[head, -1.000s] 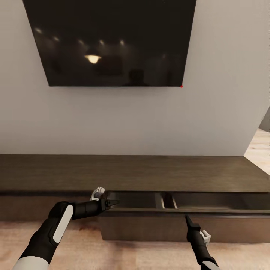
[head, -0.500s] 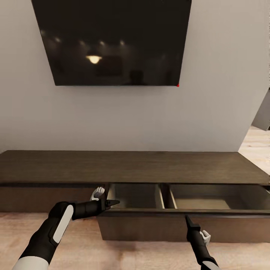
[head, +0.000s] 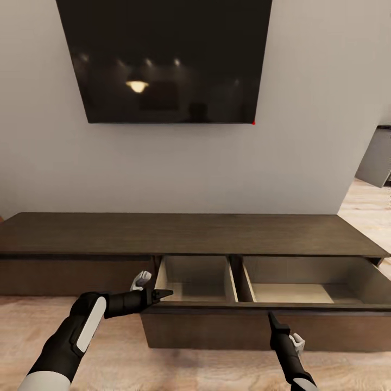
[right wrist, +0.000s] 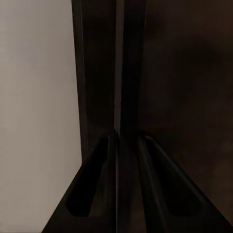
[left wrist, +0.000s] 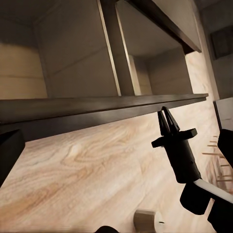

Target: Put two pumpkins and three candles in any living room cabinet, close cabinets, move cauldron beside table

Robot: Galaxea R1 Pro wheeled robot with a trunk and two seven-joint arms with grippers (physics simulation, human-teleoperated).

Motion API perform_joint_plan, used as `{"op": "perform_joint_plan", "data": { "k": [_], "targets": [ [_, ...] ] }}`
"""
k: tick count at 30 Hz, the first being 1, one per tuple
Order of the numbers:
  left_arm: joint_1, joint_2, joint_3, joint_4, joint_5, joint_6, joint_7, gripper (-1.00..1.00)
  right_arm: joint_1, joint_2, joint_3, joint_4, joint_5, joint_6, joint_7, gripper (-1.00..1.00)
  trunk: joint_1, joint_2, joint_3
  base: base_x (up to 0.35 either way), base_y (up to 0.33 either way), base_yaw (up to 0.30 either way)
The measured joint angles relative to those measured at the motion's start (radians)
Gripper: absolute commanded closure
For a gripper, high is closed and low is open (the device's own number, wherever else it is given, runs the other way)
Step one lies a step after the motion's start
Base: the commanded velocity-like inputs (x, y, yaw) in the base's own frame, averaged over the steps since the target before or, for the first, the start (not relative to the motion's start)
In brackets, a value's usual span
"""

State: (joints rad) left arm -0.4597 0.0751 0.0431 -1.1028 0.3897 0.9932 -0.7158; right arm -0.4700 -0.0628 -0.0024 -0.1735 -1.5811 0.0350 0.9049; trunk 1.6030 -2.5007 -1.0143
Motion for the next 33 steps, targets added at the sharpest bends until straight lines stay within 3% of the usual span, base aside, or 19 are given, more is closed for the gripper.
{"op": "perform_joint_plan", "data": {
  "k": [20, 25, 33],
  "targets": [
    [0.0, 0.0, 0.0, 0.0, 0.0, 0.0, 0.0, -1.0, 0.0, 0.0, 0.001, 0.0, 0.0, 0.0, 0.0, 1.0, 0.0, 0.0, 0.0, -0.086, 0.0, 0.0],
    [0.0, 0.0, 0.0, 0.0, 0.0, 0.0, 0.0, -1.0, -0.021, 0.0, -0.001, 0.0, 0.0, 0.0, -0.045, 1.0, 0.0, 0.0, 0.0, -0.08, 0.0, 0.0],
    [0.0, 0.0, 0.0, 0.0, 0.0, 0.0, 0.0, -1.0, -0.022, 0.0, -0.001, 0.0, 0.0, 0.001, -0.047, 1.0, 0.0, 0.0, 0.0, -0.006, 0.0, 0.0]
  ]
}}
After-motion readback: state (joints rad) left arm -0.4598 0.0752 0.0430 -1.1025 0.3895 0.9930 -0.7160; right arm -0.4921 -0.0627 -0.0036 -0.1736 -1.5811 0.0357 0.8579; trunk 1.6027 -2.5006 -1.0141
